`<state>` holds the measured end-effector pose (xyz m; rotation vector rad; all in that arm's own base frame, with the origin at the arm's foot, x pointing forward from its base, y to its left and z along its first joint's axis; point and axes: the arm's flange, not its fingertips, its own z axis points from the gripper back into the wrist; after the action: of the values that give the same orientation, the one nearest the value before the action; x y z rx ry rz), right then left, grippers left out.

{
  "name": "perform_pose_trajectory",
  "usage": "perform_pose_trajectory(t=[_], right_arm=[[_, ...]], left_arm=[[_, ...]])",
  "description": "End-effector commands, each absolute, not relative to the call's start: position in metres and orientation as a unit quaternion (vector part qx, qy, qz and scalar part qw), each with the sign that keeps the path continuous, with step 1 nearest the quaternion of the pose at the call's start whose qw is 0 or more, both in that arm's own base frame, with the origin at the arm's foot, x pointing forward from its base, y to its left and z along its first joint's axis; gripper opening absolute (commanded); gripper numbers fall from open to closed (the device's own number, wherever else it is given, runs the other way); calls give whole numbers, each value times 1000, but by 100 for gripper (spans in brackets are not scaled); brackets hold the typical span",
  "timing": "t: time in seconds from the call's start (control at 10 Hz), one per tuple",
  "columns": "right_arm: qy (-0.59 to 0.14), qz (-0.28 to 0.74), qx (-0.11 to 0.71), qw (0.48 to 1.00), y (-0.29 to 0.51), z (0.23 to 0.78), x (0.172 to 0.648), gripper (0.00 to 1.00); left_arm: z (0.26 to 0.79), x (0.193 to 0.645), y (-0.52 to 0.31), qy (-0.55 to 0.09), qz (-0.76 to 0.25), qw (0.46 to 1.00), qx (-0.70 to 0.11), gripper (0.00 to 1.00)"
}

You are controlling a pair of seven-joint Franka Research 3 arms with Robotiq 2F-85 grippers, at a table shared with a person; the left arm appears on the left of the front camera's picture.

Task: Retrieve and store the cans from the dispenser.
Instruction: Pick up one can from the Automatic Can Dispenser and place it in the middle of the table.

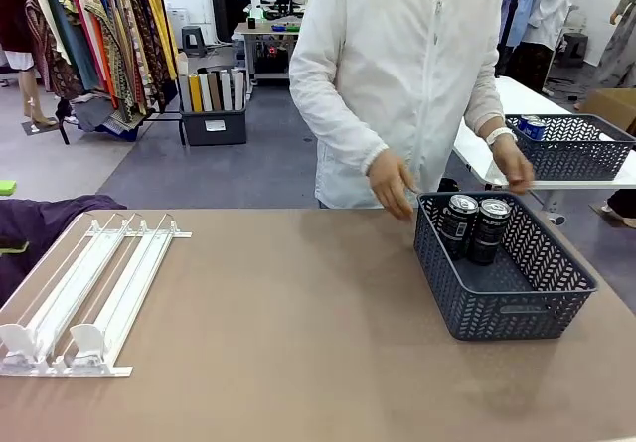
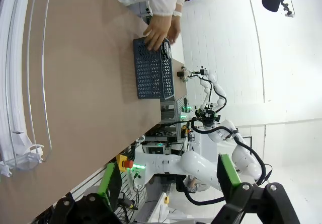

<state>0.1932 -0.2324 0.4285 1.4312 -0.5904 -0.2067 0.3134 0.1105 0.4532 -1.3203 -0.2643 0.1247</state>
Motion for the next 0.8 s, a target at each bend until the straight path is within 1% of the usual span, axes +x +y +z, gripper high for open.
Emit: perform_pose_trajectory(t=[0.0, 0.7], right_arm=[[-281, -87, 647, 704, -231, 432, 196, 100], [-281, -87, 647, 704, -231, 432, 196, 100]], left_arm=[[453, 311, 107, -127, 58, 773, -619, 100], [453, 311, 107, -127, 58, 773, -619, 100]])
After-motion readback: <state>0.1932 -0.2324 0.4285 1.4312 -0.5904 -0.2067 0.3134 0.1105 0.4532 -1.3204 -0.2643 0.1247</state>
